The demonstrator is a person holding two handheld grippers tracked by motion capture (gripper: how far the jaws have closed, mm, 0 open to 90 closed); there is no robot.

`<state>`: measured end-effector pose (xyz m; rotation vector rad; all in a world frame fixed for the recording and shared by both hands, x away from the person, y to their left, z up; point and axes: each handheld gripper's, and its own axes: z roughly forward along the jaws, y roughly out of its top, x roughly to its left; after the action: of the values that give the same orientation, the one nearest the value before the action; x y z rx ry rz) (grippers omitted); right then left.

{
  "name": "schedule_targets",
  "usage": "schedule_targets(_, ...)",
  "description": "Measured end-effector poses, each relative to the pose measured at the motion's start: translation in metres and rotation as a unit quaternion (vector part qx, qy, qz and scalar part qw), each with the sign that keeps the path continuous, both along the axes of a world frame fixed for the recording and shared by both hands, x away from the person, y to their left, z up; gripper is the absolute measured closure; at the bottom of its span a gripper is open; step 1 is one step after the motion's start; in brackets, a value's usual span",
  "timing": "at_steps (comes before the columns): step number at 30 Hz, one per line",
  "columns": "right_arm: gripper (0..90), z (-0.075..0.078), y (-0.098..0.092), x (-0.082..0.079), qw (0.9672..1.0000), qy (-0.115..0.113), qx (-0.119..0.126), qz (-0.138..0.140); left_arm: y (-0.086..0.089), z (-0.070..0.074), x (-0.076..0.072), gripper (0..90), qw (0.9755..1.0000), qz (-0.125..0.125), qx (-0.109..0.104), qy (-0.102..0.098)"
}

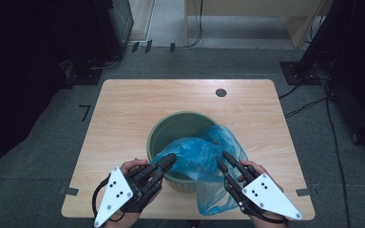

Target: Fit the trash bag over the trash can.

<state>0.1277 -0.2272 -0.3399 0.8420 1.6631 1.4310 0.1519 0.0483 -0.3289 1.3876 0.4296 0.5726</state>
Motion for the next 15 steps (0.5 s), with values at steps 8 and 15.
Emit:
schedule_targets(8,75.0,-0.005,0.001,0.006,0.9997,0.001,-0.023,-0.01,0.006,0.004,0.0,90.0,1.0,0.007,-0.006,-0.004)
schedule_targets(15,89.2,-0.006,-0.001,0.009,0.9996,0.008,-0.028,-0.005,0.013,0.006,0.002,90.0,0.9998,0.012,-0.017,-0.002)
